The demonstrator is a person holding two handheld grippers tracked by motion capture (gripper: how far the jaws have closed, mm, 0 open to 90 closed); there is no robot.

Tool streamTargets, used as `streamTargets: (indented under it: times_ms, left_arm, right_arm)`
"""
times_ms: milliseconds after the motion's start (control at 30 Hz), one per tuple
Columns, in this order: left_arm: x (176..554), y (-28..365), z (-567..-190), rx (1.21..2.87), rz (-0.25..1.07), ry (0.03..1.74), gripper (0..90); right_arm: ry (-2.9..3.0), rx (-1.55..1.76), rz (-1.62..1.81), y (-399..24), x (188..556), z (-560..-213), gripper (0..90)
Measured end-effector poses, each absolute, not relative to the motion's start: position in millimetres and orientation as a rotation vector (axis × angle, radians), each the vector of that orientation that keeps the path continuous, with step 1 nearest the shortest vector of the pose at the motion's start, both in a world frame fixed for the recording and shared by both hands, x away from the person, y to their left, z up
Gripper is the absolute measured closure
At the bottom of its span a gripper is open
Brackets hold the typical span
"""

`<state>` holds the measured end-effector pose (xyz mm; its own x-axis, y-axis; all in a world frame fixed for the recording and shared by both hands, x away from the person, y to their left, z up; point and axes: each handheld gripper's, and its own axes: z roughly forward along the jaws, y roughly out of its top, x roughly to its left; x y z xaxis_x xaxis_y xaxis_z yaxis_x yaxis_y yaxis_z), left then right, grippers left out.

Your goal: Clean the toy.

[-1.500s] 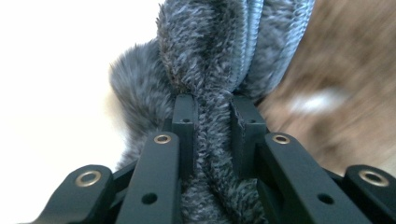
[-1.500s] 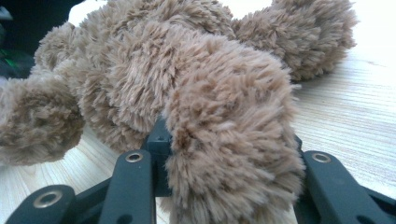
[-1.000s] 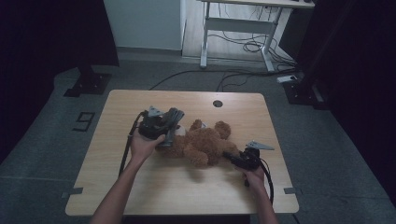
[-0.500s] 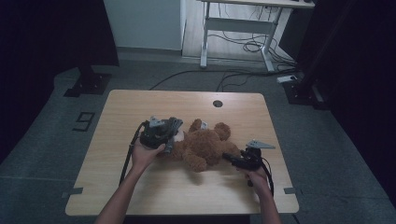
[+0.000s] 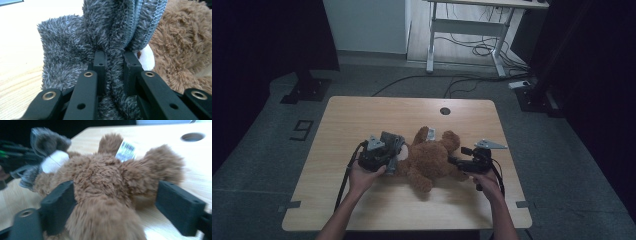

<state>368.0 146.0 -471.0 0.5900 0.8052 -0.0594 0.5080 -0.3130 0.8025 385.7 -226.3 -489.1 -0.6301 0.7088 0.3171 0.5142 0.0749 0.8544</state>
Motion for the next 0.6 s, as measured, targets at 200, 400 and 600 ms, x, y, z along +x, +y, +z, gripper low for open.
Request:
streamTargets:
  times_ms: [200,400,600]
  left_arm:
    - [364.4,149.0,-473.1,1.979,0.438,1.042,75.6]
    - [357.6,152.9,-477.4,1.960,0.400,1.042,75.5]
    - [345.6,156.1,-480.9,1.954,0.378,1.031,75.3]
  right_arm:
    - [2.265,1.247,1.545,-205.9,401.2,-496.6,12.2]
    - [2.335,1.263,1.564,-199.5,395.6,-510.2,12.1]
    - [2.384,1.200,1.534,-188.6,379.1,-533.8,18.5]
